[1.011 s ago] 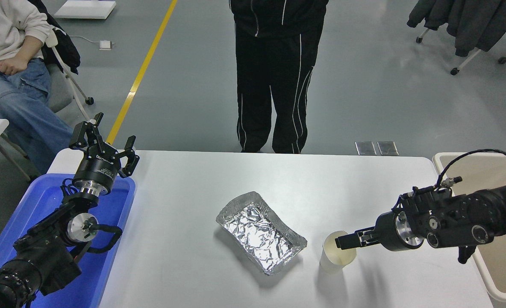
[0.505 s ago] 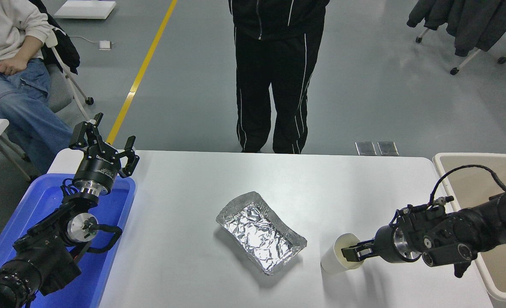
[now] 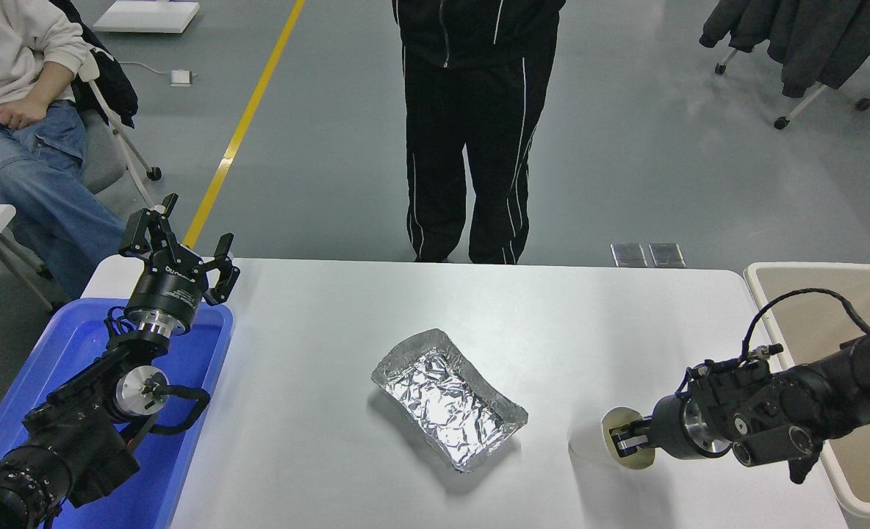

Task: Dispose of the paper cup in the dustbin

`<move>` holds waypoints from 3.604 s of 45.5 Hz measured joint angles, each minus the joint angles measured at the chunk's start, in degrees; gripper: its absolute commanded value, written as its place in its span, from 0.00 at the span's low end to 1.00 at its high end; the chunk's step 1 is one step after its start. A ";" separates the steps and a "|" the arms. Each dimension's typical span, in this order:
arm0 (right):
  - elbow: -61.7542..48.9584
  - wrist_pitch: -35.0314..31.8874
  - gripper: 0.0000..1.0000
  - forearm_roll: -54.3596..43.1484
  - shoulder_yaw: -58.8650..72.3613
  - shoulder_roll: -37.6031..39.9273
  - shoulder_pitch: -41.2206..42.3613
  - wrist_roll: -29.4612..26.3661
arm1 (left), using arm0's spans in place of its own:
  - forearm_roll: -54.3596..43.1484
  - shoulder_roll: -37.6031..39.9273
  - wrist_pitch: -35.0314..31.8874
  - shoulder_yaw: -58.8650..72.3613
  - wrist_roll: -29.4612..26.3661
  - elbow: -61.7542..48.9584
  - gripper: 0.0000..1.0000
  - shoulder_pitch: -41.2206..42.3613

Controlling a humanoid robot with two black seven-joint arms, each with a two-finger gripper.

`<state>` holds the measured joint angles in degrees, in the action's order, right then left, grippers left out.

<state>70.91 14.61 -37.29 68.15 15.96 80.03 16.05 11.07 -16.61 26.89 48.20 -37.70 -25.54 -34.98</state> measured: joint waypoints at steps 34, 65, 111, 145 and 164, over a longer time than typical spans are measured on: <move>9.72 -2.96 0.00 -0.03 -15.92 19.84 8.53 6.02 | -0.01 0.00 0.00 0.04 0.00 -0.01 1.00 0.00; 8.41 -21.56 0.00 7.71 -46.08 44.70 8.16 7.33 | 0.00 0.00 0.00 0.02 0.00 0.00 1.00 0.00; -56.68 -23.35 0.00 20.42 -48.89 25.88 -23.76 0.60 | 0.00 0.00 0.00 0.02 0.00 -0.01 1.00 0.00; -72.06 -22.66 0.00 21.12 -48.85 13.87 -38.92 -11.87 | 0.00 0.00 0.00 0.04 0.00 -0.01 1.00 0.00; -72.63 -19.89 0.96 21.68 -49.65 12.63 -39.38 -12.47 | 0.00 0.00 0.00 0.04 0.00 -0.01 1.00 0.00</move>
<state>-1.72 -5.28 -15.62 18.50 28.59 40.65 3.58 11.08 -16.61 26.90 48.24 -37.70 -25.55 -34.98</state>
